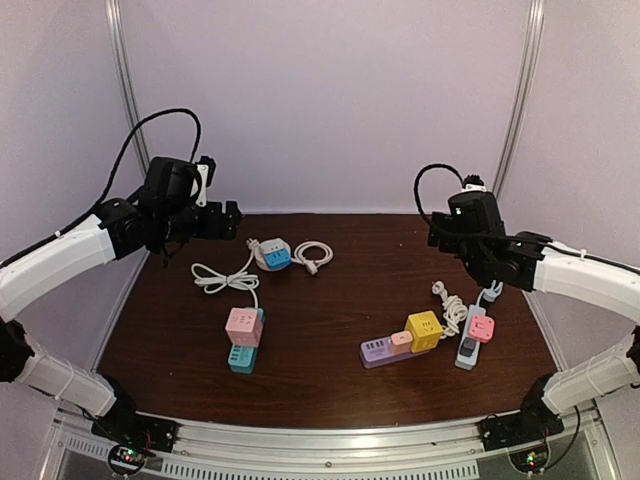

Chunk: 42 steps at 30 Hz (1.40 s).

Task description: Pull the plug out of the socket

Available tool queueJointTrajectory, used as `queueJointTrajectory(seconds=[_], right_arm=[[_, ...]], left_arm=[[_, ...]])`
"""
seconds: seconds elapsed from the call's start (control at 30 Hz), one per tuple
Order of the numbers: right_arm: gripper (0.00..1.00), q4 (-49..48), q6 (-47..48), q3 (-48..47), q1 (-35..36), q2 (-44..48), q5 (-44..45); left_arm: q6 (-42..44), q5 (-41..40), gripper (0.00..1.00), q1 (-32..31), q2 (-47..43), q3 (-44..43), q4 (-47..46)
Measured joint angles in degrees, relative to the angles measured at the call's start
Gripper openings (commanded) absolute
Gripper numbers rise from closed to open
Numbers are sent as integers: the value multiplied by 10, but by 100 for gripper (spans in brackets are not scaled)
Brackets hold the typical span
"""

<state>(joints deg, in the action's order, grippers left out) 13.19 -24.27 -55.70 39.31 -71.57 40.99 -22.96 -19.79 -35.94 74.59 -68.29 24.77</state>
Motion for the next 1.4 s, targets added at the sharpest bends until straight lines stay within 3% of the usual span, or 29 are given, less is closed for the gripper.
queueJointTrajectory(seconds=[0.17,0.47,0.77,1.0,1.4], right_arm=[[100,-10,-6,3,-1,0,-8],[100,-22,-6,45,-2,-2,-112],[100,68,-38,38,-12,-20,-222],[90,140,-44,58,-18,13,-316],[87,214,-64,66,4,7,-412]], left_arm=[[-9,2,98,0,0,0,0],[-17,60,98,0,43,-30,8],[-40,158,98,-17,125,-30,8],[-42,221,98,-42,161,-38,8],[-45,245,98,-107,204,-62,7]])
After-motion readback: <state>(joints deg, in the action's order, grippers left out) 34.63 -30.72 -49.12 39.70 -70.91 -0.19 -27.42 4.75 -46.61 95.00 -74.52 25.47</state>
